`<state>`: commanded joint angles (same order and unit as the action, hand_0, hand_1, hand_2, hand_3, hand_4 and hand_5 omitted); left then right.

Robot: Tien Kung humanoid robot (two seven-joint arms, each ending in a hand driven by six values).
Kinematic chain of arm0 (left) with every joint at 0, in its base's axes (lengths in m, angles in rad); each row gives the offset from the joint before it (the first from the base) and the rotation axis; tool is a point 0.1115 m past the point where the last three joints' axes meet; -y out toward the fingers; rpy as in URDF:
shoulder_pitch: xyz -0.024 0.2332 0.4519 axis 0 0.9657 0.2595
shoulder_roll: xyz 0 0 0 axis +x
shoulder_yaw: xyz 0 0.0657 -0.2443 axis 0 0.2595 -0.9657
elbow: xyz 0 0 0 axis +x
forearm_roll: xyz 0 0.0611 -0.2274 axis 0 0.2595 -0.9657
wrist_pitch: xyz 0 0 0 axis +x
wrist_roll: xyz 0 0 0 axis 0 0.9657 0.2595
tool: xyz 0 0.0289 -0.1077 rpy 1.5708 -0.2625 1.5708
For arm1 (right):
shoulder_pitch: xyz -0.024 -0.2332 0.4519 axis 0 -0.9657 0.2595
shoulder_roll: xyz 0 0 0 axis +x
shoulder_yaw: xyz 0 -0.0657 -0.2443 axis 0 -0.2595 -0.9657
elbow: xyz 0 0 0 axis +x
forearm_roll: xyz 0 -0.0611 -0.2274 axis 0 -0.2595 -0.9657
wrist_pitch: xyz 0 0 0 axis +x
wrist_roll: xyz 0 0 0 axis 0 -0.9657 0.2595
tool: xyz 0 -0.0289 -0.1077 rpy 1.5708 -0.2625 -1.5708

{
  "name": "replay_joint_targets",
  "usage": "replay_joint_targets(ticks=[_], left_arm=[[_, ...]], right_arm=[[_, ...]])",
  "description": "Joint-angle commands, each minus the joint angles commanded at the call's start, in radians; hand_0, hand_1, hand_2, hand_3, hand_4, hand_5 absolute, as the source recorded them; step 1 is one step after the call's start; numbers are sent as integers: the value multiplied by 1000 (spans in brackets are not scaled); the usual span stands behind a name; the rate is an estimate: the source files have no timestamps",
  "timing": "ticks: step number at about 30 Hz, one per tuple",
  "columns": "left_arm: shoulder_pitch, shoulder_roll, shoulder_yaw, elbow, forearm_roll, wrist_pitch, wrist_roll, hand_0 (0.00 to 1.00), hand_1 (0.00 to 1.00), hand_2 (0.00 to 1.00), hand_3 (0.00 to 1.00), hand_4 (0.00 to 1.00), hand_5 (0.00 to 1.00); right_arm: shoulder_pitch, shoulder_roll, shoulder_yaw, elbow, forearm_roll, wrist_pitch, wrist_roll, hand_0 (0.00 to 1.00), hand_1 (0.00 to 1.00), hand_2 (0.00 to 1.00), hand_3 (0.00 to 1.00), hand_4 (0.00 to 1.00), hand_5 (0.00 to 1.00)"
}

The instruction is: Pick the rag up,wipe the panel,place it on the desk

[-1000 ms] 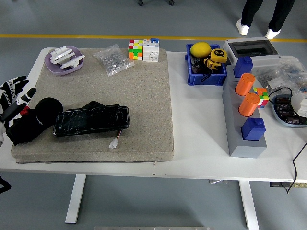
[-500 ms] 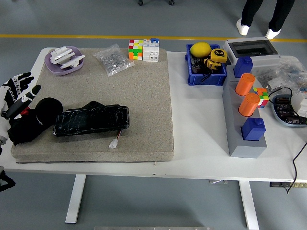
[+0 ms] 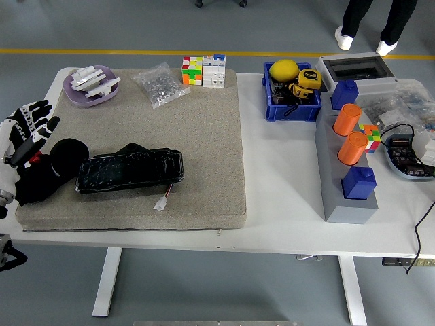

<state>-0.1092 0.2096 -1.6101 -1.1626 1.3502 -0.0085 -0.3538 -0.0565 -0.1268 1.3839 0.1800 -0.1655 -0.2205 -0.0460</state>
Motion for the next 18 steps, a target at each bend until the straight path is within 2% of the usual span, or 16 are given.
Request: replay_joint_targets(ticks=[18], left_arm=[[-5,5,10,10,9,-5,-2,788,814,771,764,998,548]], right_arm=[[-2,0,-5,0,11,6,2,766,661,669,611,998,475]])
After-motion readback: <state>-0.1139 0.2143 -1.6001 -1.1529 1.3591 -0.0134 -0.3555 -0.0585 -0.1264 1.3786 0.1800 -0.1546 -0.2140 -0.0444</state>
